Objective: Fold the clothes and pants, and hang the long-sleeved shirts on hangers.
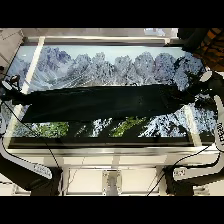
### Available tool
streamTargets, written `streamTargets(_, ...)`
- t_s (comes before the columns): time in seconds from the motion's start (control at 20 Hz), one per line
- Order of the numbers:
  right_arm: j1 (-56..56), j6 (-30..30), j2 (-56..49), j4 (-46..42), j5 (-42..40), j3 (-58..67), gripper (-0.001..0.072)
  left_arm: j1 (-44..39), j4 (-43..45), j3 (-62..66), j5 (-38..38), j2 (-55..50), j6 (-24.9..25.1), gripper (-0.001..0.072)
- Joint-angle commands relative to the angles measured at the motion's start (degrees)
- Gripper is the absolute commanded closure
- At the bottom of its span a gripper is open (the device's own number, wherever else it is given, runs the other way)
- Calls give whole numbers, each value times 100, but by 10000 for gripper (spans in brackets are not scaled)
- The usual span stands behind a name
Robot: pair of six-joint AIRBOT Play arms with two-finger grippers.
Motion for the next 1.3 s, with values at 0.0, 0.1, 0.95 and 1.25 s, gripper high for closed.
streamTargets(0.0,7,17,-4,-116,-15,0,278,7,-114,4,481,358,-262,688)
streamTargets(0.1,7,15,-4,-151,-44,0,278,52,-111,4,942,629,-780,687)
streamTargets(0.95,9,-2,-4,-400,-286,-2,278,328,494,0,90,461,-1390,116)
streamTargets(1.25,9,0,-4,-396,-151,0,278,317,490,2,-20,-28,-1259,116)
